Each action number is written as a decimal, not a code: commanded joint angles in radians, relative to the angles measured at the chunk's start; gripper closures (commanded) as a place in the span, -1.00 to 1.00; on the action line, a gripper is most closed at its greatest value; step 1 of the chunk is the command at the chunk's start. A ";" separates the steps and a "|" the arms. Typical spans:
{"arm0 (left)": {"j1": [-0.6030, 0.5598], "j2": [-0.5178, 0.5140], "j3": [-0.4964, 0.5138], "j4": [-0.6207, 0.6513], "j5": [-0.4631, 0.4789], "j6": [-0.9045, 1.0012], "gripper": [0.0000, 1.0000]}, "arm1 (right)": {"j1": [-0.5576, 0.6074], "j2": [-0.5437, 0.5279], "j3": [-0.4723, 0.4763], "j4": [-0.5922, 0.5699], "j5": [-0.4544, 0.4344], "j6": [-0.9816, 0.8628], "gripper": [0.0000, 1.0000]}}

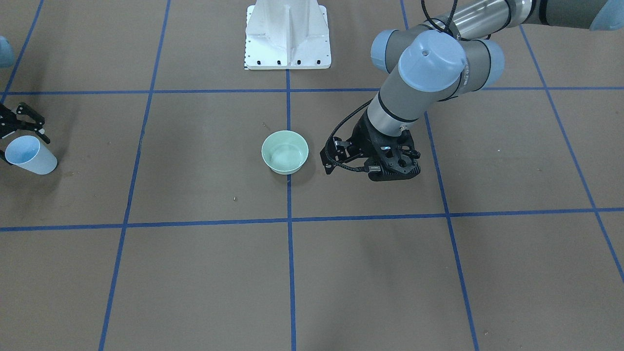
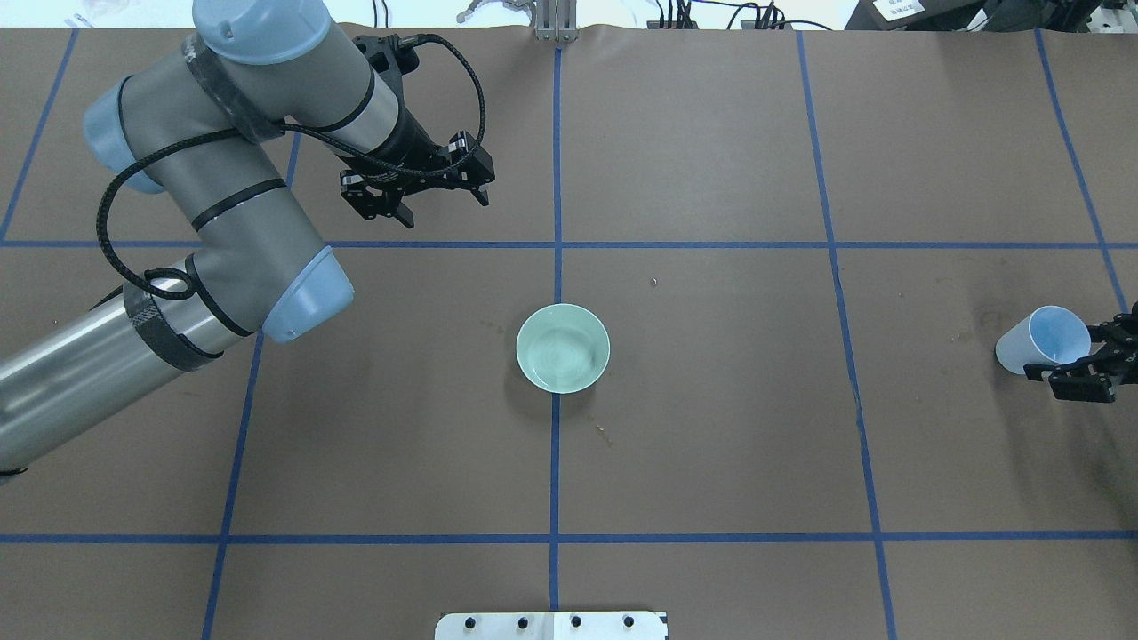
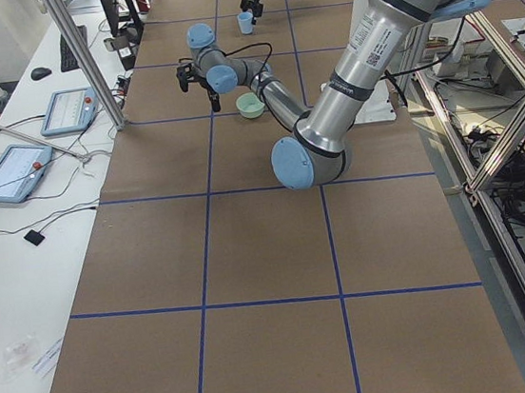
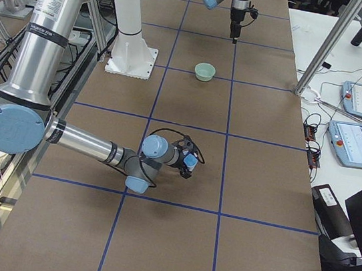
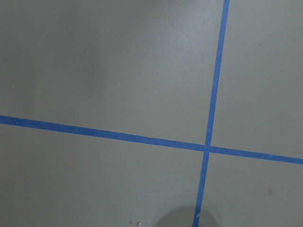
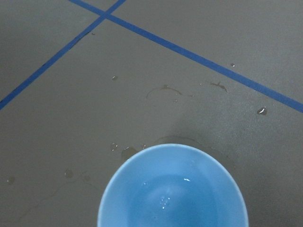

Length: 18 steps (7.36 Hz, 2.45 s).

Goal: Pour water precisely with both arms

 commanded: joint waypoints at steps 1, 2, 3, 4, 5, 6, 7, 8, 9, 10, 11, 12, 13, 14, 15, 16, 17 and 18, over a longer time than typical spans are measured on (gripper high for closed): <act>-0.001 0.000 -0.001 0.000 0.000 0.000 -0.99 | -0.001 0.026 -0.043 0.038 -0.007 0.004 -0.97; -0.001 0.000 -0.004 0.000 -0.002 0.000 -0.99 | -0.001 0.026 -0.046 0.061 -0.024 0.006 -0.97; -0.001 0.000 -0.009 0.012 -0.002 0.000 -0.99 | -0.006 0.024 -0.049 0.088 -0.033 0.006 -0.97; -0.002 -0.001 -0.013 0.020 -0.002 0.000 -0.99 | -0.013 0.026 -0.049 0.102 -0.038 0.006 -0.97; -0.003 -0.001 -0.019 0.021 -0.002 0.000 -0.99 | -0.026 0.026 -0.049 0.104 -0.053 0.006 -0.97; -0.004 -0.001 -0.022 0.021 -0.003 0.000 -0.99 | -0.039 0.024 -0.050 0.124 -0.068 0.007 -0.97; -0.006 -0.001 -0.030 0.032 -0.003 0.000 -0.99 | -0.041 0.024 -0.079 0.171 -0.075 0.006 -0.97; -0.009 -0.001 -0.044 0.057 -0.003 0.002 -0.99 | -0.043 0.024 -0.096 0.197 -0.085 0.006 -0.97; -0.010 -0.001 -0.056 0.072 -0.003 0.002 -0.99 | -0.044 0.024 -0.095 0.199 -0.087 0.021 -0.97; -0.010 -0.001 -0.058 0.072 -0.003 0.002 -0.99 | -0.046 0.024 -0.096 0.200 -0.108 0.023 -0.97; -0.010 -0.001 -0.058 0.072 -0.003 0.002 -0.99 | -0.061 0.024 -0.099 0.228 -0.145 0.023 -0.97; -0.010 -0.001 -0.061 0.072 -0.005 0.002 -0.99 | -0.072 0.024 -0.104 0.251 -0.151 0.023 -0.96; -0.012 -0.001 -0.065 0.072 -0.005 0.002 -0.99 | -0.084 0.026 -0.105 0.260 -0.165 0.024 -0.96; -0.013 -0.001 -0.073 0.074 -0.006 0.002 -0.99 | -0.099 0.027 -0.107 0.275 -0.191 0.024 -0.95; -0.018 -0.001 -0.093 0.102 -0.006 0.003 -0.99 | -0.109 0.027 -0.128 0.311 -0.194 0.024 -0.94; -0.019 -0.001 -0.105 0.119 -0.006 0.005 -0.99 | -0.110 0.029 -0.151 0.338 -0.196 0.023 -0.92; -0.019 -0.001 -0.108 0.120 -0.006 0.005 -0.99 | -0.110 0.038 -0.151 0.338 -0.197 0.023 -0.85; -0.019 -0.001 -0.110 0.120 -0.008 0.005 -0.99 | -0.110 0.052 -0.159 0.340 -0.196 0.023 -0.66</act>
